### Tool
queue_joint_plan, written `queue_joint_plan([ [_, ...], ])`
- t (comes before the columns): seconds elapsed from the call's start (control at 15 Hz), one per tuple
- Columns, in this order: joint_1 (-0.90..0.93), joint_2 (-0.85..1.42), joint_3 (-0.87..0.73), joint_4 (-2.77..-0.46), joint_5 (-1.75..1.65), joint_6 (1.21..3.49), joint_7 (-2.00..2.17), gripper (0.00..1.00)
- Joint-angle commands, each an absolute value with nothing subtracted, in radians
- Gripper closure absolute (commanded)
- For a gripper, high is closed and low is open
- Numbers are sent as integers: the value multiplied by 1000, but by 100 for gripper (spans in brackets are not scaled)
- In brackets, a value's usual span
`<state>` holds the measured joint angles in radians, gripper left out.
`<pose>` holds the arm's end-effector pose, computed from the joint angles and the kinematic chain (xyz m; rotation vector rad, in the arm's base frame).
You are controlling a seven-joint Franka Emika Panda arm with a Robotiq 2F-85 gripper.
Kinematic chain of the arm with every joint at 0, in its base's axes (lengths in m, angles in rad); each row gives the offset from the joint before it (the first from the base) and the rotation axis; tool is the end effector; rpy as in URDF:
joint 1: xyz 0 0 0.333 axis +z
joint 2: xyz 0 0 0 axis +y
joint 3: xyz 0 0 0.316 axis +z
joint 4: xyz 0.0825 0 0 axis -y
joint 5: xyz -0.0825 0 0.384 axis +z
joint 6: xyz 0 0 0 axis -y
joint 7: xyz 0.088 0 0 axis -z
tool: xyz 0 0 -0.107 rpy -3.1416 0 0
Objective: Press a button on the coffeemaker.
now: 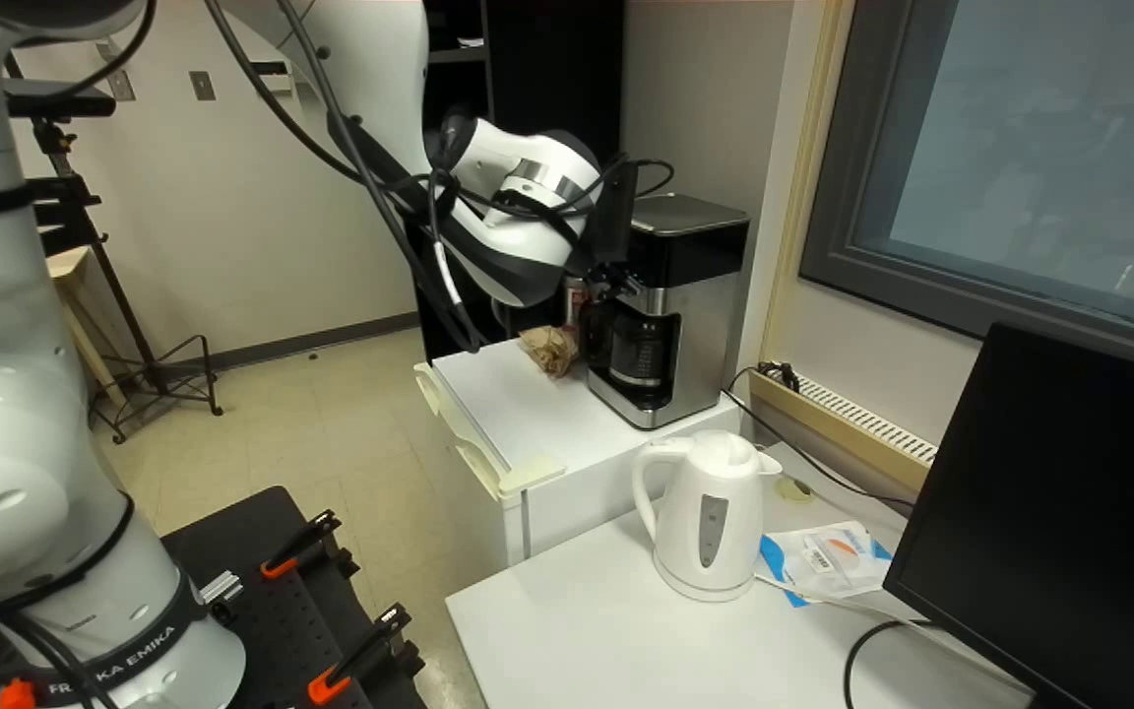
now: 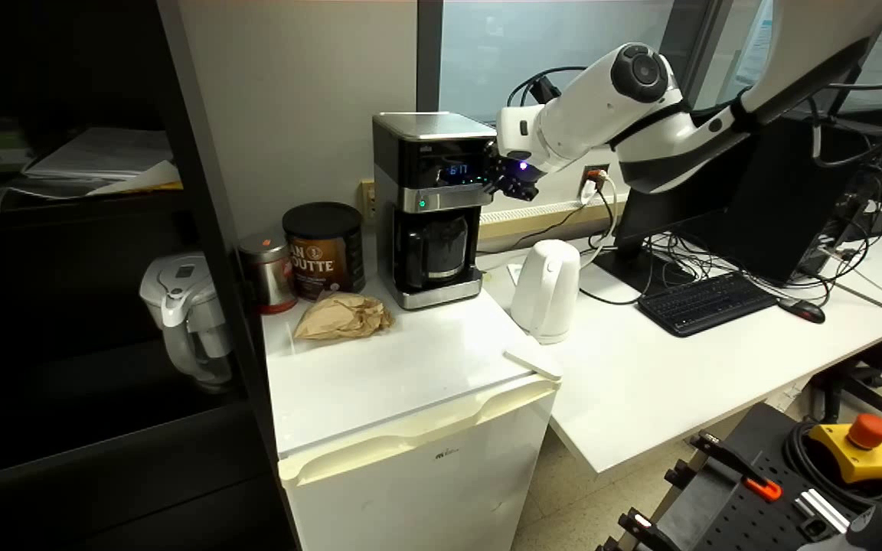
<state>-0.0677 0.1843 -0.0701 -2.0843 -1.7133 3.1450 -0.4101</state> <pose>0.5667 0.0108 0.3660 1.2534 1.9399 0.4498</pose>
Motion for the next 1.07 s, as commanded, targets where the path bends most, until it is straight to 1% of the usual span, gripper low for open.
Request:
queue_joint_plan([
  [0.0, -83, 236, -67, -2019, -1699, 3189, -430, 98],
  [0.4, -85, 219, -76, -2054, -1664, 3208, -454, 98],
  [0.53, -86, 198, -71, -2074, -1690, 3196, -430, 98],
  [0.67, -83, 175, -71, -2101, -1699, 3184, -428, 100],
  [1.0, -76, 121, -70, -2161, -1716, 3160, -423, 100],
])
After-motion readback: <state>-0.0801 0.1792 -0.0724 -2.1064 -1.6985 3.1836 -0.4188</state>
